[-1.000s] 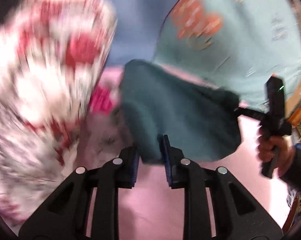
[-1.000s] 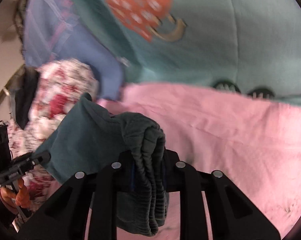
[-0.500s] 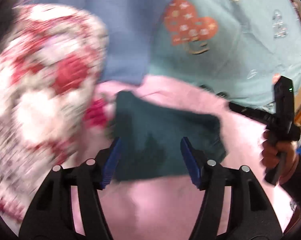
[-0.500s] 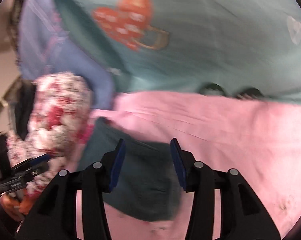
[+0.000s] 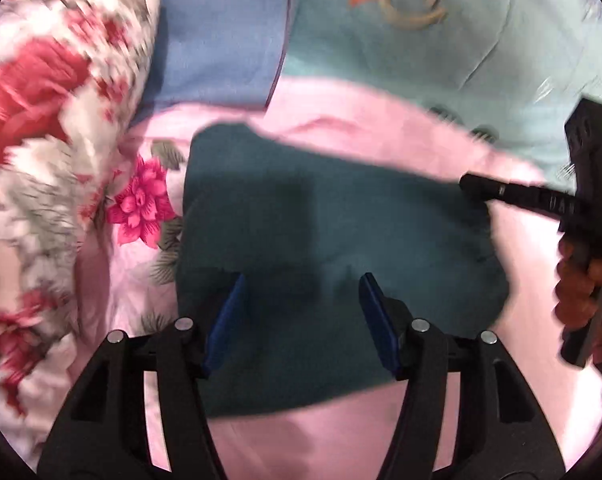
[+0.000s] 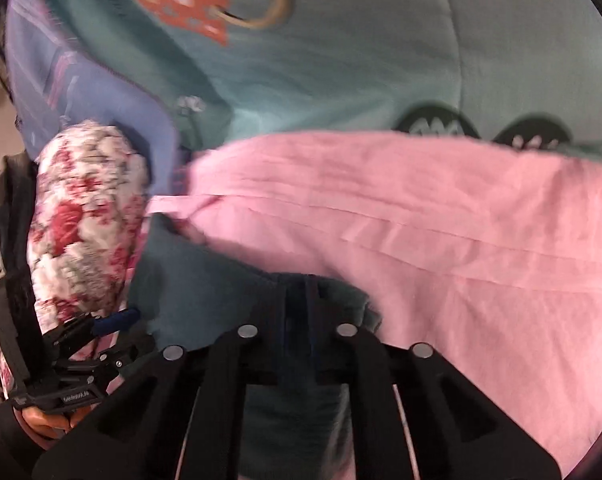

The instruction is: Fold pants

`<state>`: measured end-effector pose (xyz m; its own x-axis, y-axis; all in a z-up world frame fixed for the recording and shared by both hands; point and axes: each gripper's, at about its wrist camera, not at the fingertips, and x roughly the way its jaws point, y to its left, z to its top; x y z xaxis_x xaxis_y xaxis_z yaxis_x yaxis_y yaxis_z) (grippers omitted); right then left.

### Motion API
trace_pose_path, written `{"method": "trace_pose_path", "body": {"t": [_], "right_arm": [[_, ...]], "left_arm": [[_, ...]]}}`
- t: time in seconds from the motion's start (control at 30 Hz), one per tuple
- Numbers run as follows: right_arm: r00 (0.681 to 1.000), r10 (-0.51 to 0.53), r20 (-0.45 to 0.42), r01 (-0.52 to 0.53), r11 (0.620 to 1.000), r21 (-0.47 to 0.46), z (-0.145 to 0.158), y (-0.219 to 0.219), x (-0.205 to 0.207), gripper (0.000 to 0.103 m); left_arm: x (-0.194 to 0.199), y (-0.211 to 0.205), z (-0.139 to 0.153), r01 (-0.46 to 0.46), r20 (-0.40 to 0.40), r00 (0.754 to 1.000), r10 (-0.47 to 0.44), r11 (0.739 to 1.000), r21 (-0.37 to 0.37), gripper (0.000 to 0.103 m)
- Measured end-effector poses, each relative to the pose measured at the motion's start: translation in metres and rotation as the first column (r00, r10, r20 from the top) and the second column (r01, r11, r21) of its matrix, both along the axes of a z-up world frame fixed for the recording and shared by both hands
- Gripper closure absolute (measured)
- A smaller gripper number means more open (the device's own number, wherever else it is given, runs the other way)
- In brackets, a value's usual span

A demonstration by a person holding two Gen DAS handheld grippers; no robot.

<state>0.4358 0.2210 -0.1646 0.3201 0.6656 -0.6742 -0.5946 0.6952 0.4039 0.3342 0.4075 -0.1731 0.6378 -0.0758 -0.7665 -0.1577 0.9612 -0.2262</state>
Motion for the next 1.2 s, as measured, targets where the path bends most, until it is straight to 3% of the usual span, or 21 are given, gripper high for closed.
{"method": "trace_pose_path", "body": {"t": [0.1,0.17,0.3,0.33,0.4,0.43,0.5,0.63,0.67,0.73,0.9,1.2], "right_arm": [[0.996,0.049,0.069,-0.049,0.999,-0.001,0.019,-0.007,-0.04,0.085],[0.995,0.06,0.085,-0.056,0.997,-0.05,0.014,-0.01,-0.055,0.085],[0.999,0.029,-0.017,-0.032,0.979,-0.202,-0.038,-0.009,-0.058,0.085],[0.999,0.027,-0.041,-0.035,0.979,-0.203,-0.052,-0.008,-0.057,0.085],[1.0,0.006,-0.021,-0.009,0.984,-0.177,-0.049,-0.009,-0.061,0.085],[0.999,-0.008,-0.037,0.001,0.984,-0.181,-0.044,-0.008,-0.061,0.079],[0.996,-0.051,-0.066,0.04,0.986,-0.161,-0.025,-0.009,-0.068,0.066],[0.989,-0.104,0.1,0.123,0.973,-0.196,0.016,-0.008,-0.101,0.033],[0.985,-0.111,0.131,0.137,0.967,-0.213,0.026,-0.008,-0.11,0.02],[0.981,-0.114,0.155,0.146,0.966,-0.215,0.039,-0.013,-0.122,0.008],[0.975,-0.141,0.175,0.178,0.959,-0.219,0.052,-0.018,-0.136,0.002],[0.971,-0.146,0.187,0.189,0.953,-0.236,0.06,-0.021,-0.163,0.001]], "left_arm": [[-0.02,-0.005,0.011,-0.015,0.032,0.999,0.015,1.0,0.017,0.031],[-0.025,-0.01,0.003,-0.009,0.009,1.0,0.009,1.0,0.024,0.029],[-0.022,-0.008,-0.032,-0.046,-0.098,0.994,0.048,0.999,0.016,0.028],[-0.021,-0.014,-0.035,-0.038,-0.077,0.996,0.043,0.998,0.059,0.027],[-0.014,-0.029,-0.038,-0.015,-0.109,0.994,0.031,0.989,0.146,0.024],[-0.011,-0.037,-0.037,-0.001,-0.133,0.991,0.025,0.984,0.18,0.02],[-0.008,-0.044,-0.026,0.001,-0.162,0.986,0.027,0.985,0.175,0.015],[-0.015,-0.049,0.01,-0.081,-0.113,0.989,0.099,0.985,0.153,0.005],[-0.018,-0.05,0.02,-0.094,-0.104,0.989,0.108,0.986,0.136,0.003],[-0.023,-0.05,0.032,-0.101,-0.098,0.989,0.114,0.987,0.127,0.003],[-0.053,-0.052,0.056,-0.132,-0.071,0.986,0.148,0.971,0.197,0.003],[-0.094,-0.045,0.076,-0.155,-0.051,0.984,0.169,0.965,0.214,0.003]]}}
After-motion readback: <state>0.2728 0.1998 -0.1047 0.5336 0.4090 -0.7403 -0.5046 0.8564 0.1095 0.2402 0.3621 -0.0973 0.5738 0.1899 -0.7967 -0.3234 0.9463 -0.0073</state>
